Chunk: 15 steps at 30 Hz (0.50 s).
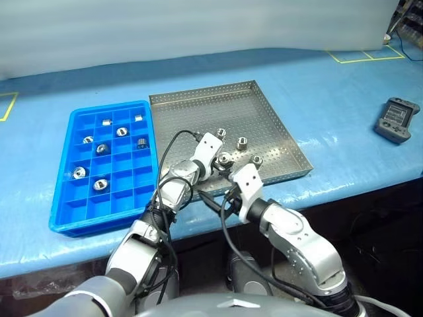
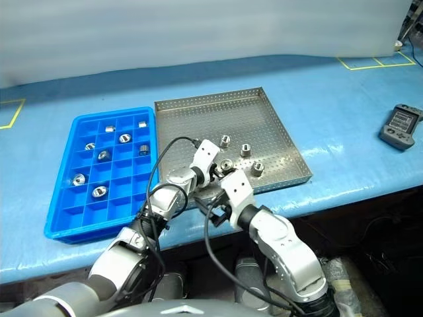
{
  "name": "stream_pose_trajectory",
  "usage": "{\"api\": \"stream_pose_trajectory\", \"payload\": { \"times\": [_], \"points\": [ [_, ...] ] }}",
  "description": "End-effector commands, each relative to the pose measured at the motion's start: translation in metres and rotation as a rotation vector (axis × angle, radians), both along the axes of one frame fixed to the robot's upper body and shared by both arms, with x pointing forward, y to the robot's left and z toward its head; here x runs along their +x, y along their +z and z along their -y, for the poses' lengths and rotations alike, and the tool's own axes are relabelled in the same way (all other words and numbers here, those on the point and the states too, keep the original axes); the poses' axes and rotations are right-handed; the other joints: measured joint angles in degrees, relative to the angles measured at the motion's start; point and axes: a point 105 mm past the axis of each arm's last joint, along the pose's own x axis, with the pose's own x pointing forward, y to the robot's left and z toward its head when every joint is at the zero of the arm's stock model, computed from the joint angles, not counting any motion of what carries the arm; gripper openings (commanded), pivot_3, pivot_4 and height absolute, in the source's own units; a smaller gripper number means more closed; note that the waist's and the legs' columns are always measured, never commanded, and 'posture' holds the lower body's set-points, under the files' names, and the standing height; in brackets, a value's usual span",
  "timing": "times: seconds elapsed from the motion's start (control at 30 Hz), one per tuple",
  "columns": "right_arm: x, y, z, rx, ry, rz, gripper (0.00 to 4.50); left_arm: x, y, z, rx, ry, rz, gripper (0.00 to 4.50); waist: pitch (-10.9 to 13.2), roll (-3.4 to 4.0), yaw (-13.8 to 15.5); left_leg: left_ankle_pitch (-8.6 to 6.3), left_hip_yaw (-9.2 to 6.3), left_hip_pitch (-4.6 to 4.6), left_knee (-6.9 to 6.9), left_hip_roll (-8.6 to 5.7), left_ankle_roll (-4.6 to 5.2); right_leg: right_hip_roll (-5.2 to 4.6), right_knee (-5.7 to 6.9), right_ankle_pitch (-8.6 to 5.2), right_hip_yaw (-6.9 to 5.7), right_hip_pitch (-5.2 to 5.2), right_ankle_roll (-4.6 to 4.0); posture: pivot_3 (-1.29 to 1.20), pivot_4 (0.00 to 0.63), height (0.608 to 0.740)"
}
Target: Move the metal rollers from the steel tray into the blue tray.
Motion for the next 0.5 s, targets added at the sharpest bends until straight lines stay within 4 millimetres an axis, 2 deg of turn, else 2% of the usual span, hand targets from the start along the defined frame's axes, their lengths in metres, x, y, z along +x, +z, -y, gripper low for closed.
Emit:
{"api": "stream_pose_trajectory", "payload": {
  "times": [0.03, 0.17, 0.23, 0.37, 0.5],
  "points": [
    [0.000, 0.015, -0.002, 0.031, 0.009, 0.062, 4.50, 0.002, 0.011, 0.005, -0.017, -0.018, 0.041, 3.88, 0.00, 0.00, -0.02, 0.00, 0.01, -0.01, 0.01, 0.00, 0.00, 0.00, -0.03, 0.00, 0.01, 0.00, 0.00, -0.16, 0.150, 0.740],
    [0.001, 0.015, -0.001, 0.031, 0.004, 0.061, 4.50, 0.000, 0.016, 0.000, -0.052, 0.000, 0.048, 2.55, 0.00, 0.01, -0.01, 0.00, 0.01, 0.02, 0.00, 0.00, 0.00, 0.00, 0.01, 0.00, 0.01, -0.01, 0.00, -0.14, 0.150, 0.740],
    [0.001, 0.014, -0.002, 0.029, 0.009, 0.056, 4.50, 0.002, 0.024, -0.010, -0.099, 0.051, 0.060, 1.88, 0.00, 0.01, -0.05, 0.00, 0.01, 0.01, 0.00, 0.01, 0.00, 0.00, 0.01, 0.01, 0.01, -0.01, 0.01, -0.13, 0.150, 0.740],
    [0.002, 0.015, -0.005, 0.030, 0.027, 0.054, 4.50, 0.004, 0.044, -0.033, -0.180, 0.162, 0.110, 1.82, 0.01, 0.02, 0.31, 0.00, 0.00, 0.01, 0.00, 0.02, 0.00, 0.00, 0.03, 0.01, 0.02, -0.03, 0.01, -0.09, 0.150, 0.740],
    [0.005, 0.018, -0.012, 0.043, 0.056, 0.059, 4.50, -0.002, 0.080, -0.074, -0.298, 0.338, 0.220, 1.82, 0.01, 0.02, 0.88, 0.00, -0.02, 0.01, 0.00, 0.01, 0.00, 0.00, 0.04, 0.01, 0.02, -0.02, 0.01, -0.05, 0.150, 0.740]
  ]
}}
